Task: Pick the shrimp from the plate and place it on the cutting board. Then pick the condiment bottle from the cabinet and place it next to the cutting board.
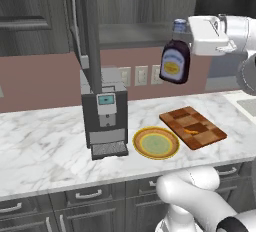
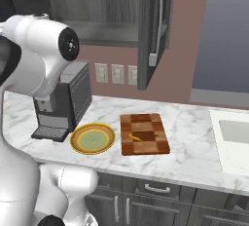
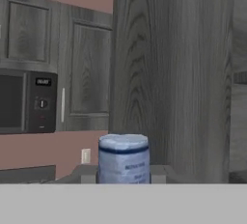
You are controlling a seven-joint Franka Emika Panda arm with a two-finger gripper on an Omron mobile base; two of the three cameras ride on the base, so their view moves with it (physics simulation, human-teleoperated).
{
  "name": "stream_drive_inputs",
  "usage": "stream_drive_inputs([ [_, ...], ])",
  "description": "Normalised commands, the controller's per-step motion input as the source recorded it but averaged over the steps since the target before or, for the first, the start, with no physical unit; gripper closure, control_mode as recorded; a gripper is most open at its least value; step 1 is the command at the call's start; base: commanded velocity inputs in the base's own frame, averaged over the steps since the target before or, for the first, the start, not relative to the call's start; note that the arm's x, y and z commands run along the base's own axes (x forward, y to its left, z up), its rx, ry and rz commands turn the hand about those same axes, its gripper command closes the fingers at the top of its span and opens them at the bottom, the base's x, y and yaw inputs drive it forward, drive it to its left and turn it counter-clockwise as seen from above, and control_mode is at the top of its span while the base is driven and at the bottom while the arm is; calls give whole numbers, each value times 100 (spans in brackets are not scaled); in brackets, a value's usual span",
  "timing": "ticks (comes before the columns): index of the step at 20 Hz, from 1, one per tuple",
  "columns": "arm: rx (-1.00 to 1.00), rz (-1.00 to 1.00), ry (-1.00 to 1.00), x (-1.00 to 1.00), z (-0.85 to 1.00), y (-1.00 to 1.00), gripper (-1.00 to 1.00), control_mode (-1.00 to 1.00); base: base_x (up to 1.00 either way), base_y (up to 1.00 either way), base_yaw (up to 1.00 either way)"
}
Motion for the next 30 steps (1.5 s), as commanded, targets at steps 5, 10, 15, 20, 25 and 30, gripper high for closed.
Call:
stream_drive_inputs([
  [5, 0, 0, 0, -49, 0, -13, 100, -100, 0, 0, 0],
  [10, 0, 0, 0, -50, -5, -13, 100, -100, 0, 0, 0],
  [15, 0, 0, 0, -47, -19, -14, 100, -100, 0, 0, 0],
  [20, 0, 0, 0, -49, -25, -16, 100, -100, 0, 0, 0],
  [25, 0, 0, 0, -47, -26, -21, 100, -100, 0, 0, 0],
  [30, 0, 0, 0, -37, -25, -32, 100, -100, 0, 0, 0],
])
